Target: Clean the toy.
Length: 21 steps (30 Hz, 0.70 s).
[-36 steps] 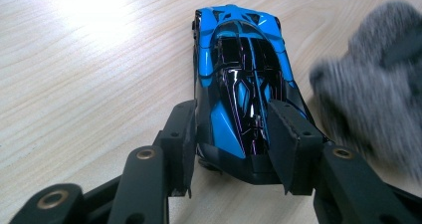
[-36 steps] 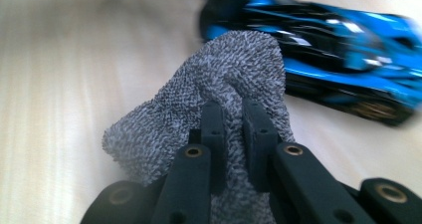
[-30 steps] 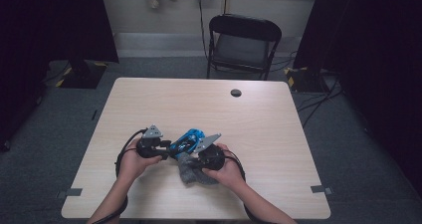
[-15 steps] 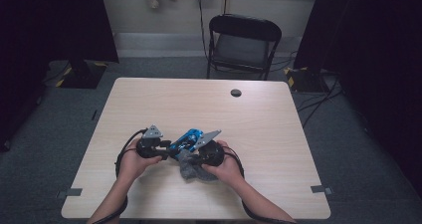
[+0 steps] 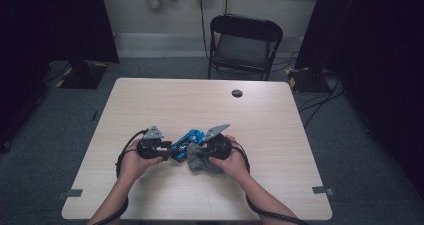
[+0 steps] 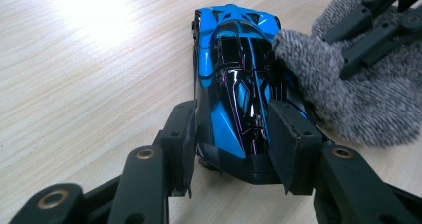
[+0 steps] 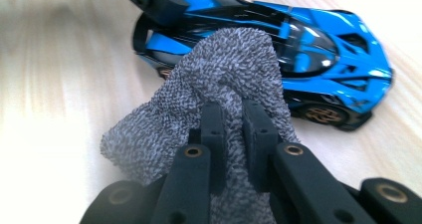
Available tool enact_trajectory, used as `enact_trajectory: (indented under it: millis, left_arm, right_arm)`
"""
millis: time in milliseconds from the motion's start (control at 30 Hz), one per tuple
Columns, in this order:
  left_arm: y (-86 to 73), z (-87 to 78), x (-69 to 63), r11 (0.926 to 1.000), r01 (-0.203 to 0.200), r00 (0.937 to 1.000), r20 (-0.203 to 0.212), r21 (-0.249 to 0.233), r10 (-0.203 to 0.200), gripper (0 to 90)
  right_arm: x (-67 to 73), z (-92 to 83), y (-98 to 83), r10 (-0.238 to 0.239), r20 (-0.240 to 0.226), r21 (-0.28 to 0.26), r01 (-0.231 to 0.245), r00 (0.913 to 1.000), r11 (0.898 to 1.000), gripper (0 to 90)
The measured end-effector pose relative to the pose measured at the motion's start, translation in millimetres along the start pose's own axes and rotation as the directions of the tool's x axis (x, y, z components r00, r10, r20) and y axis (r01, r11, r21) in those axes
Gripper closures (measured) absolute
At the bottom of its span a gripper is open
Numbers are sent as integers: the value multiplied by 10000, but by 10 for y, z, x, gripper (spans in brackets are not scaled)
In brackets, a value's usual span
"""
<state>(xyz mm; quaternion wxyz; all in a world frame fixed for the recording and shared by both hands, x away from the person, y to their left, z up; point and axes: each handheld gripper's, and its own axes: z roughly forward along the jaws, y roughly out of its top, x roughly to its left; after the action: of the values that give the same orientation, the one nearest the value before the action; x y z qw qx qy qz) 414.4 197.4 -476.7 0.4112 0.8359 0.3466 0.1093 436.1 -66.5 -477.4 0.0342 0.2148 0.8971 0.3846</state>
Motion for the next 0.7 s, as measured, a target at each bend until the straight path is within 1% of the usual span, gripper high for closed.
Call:
enact_trajectory:
  millis: [167, 400, 500, 700]
  left_arm:
    - [5, -1, -6, 10000, -25, 10000, -34, 33, 25, 561]
    - [6, 1, -9, 10000, 12, 10000, -38, 34, -12, 561]
    - [3, 0, -5, 10000, -14, 10000, -34, 22, 14, 561]
    - [4, 0, -6, 10000, -4, 10000, -27, 25, 4, 561]
  right_arm:
    - [-61, -22, -14, 133, 164, -29, -133, 9998, 9999, 820]
    - [-105, -42, -23, 245, 310, -67, -243, 9992, 9997, 820]
    - [-129, -53, -35, 360, 322, -94, -357, 9988, 9993, 820]
    - [-183, -88, -70, 587, 517, -222, -576, 9969, 9981, 820]
